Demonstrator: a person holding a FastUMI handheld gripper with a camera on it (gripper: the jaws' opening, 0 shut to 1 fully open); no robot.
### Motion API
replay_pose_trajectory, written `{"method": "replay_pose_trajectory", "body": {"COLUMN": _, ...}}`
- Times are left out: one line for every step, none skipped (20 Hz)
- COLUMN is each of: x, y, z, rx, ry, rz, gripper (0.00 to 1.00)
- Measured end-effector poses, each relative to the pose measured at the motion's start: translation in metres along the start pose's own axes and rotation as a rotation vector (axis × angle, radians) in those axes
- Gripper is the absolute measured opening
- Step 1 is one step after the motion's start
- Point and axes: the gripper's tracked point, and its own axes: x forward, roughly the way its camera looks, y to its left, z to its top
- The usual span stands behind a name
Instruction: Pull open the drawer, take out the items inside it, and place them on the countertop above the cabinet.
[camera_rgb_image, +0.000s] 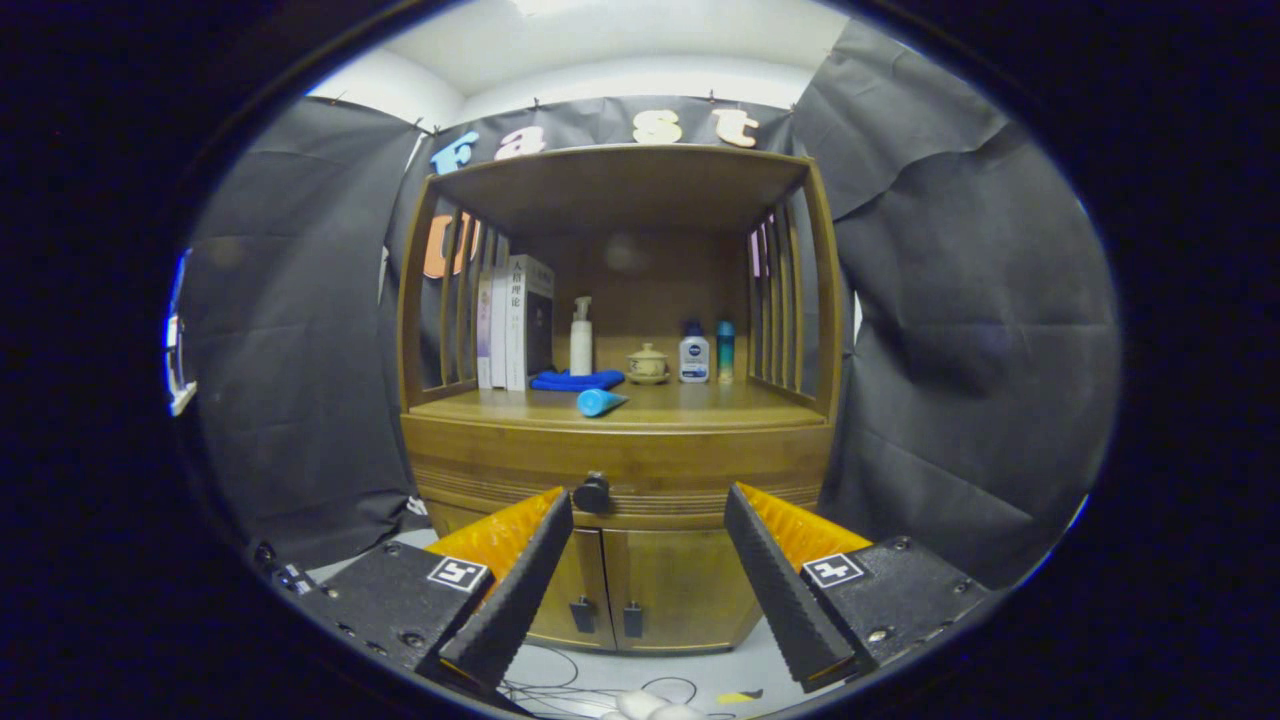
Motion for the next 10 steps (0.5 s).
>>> {"method": "replay_pose_trajectory", "body": {"x": -0.0014, "y": 0.0001, "z": 0.0036, "rx": 0.01, "ry": -0.007, "rz": -0.002, "gripper": 1.0}}
{"method": "replay_pose_trajectory", "body": {"x": -0.0021, "y": 0.0004, "z": 0.0065, "rx": 0.012, "ry": -0.012, "rz": 0.002, "gripper": 0.99}}
{"method": "replay_pose_trajectory", "body": {"x": -0.0024, "y": 0.0001, "z": 0.0063, "rx": 0.008, "ry": -0.01, "rz": 0.002, "gripper": 1.0}}
{"method": "replay_pose_trajectory", "body": {"x": -0.0038, "y": 0.0001, "z": 0.0057, "rx": 0.003, "ry": -0.006, "rz": 0.002, "gripper": 0.99}}
{"method": "replay_pose_trajectory", "body": {"x": -0.0052, "y": -0.0007, "z": 0.0059, "rx": -0.001, "ry": -0.003, "rz": 0.002, "gripper": 1.0}}
{"method": "replay_pose_trajectory", "body": {"x": -0.0059, "y": -0.0017, "z": 0.0066, "rx": -0.001, "ry": -0.001, "rz": 0.001, "gripper": 0.99}}
{"method": "replay_pose_trajectory", "body": {"x": -0.0065, "y": -0.0026, "z": 0.0072, "rx": 0.002, "ry": 0.0, "rz": 0.0, "gripper": 0.99}}
{"method": "replay_pose_trajectory", "body": {"x": -0.0064, "y": -0.0032, "z": 0.0081, "rx": 0.007, "ry": 0.0, "rz": 0.0, "gripper": 1.0}}
{"method": "replay_pose_trajectory", "body": {"x": -0.0071, "y": -0.0035, "z": 0.0093, "rx": 0.013, "ry": 0.001, "rz": 0.0, "gripper": 1.0}}
{"method": "replay_pose_trajectory", "body": {"x": -0.0071, "y": -0.0047, "z": 0.0092, "rx": 0.019, "ry": 0.002, "rz": -0.001, "gripper": 1.0}}
